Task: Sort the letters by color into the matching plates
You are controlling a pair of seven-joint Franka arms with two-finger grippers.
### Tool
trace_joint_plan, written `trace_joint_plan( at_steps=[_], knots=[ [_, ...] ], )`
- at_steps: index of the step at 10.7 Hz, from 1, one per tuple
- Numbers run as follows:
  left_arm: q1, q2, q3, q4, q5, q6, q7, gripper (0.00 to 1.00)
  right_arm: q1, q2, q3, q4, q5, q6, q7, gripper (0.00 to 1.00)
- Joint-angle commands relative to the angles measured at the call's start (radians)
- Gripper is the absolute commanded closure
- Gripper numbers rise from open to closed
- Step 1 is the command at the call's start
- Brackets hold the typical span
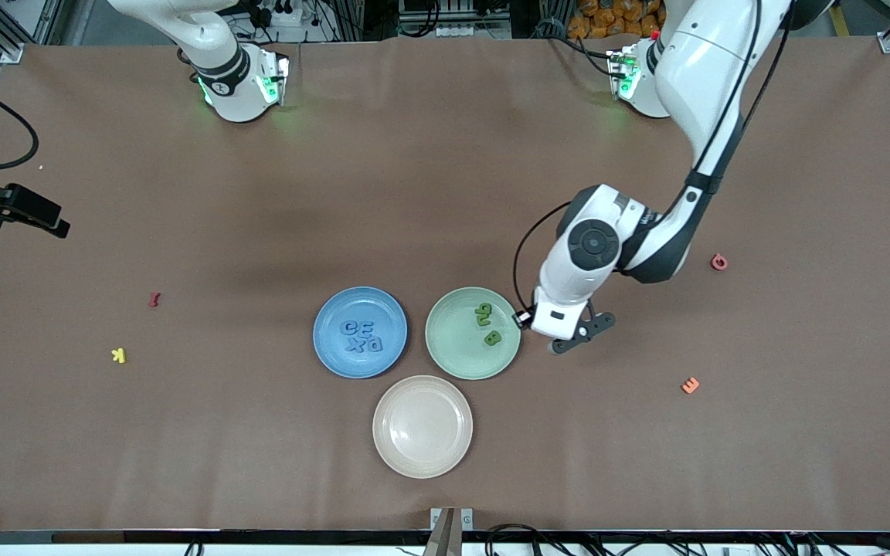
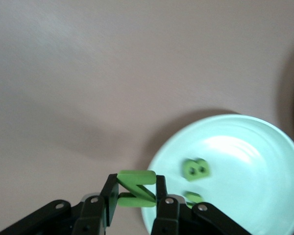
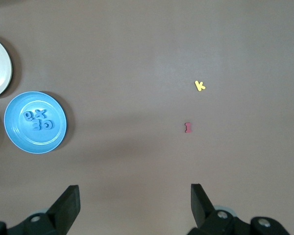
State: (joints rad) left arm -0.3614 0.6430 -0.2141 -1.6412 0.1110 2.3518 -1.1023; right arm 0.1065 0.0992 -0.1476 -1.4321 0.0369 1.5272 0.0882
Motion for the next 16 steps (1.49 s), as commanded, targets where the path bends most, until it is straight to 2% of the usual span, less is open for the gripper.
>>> trace_joint_plan(
  at_steps=[1, 3, 4, 5, 7, 9, 13, 16],
  knots=[
    [-0.077, 0.047, 0.012, 0.104, -0.060, -0.011, -0.068, 1.00, -0.014, -0.010, 0.023, -0.002, -0.015, 0.020, 0.001, 0.00],
    [-0.108, 0.063, 0.012, 0.138, -0.060, -0.009, -0.114, 1.00, -0.014, -0.010, 0.023, -0.002, -0.015, 0.022, 0.001, 0.00],
    [-0.129, 0.063, 0.016, 0.147, -0.059, -0.009, -0.135, 0.75, -0.013, -0.010, 0.023, -0.002, -0.015, 0.022, 0.001, 0.00],
    [-0.132, 0.057, 0.022, 0.150, -0.048, -0.009, -0.140, 0.01, -0.013, -0.009, 0.022, -0.002, -0.014, 0.022, 0.001, 0.00],
    [-0.104, 0.023, 0.038, 0.144, -0.037, -0.023, -0.134, 0.00, -0.013, -0.009, 0.023, -0.002, -0.014, 0.021, 0.001, 0.00],
    [-0.030, 0.003, 0.041, 0.146, -0.007, -0.107, -0.078, 0.00, -0.011, -0.006, 0.022, -0.002, -0.015, 0.021, 0.001, 0.00],
    [0.172, -0.034, 0.038, 0.141, -0.005, -0.265, 0.232, 0.00, -0.004, -0.003, 0.023, -0.004, -0.015, 0.022, 0.004, 0.00],
    [0.266, -0.094, 0.032, 0.109, -0.016, -0.397, 0.467, 0.00, -0.004, -0.001, 0.022, -0.002, -0.015, 0.022, 0.005, 0.00]
  ],
)
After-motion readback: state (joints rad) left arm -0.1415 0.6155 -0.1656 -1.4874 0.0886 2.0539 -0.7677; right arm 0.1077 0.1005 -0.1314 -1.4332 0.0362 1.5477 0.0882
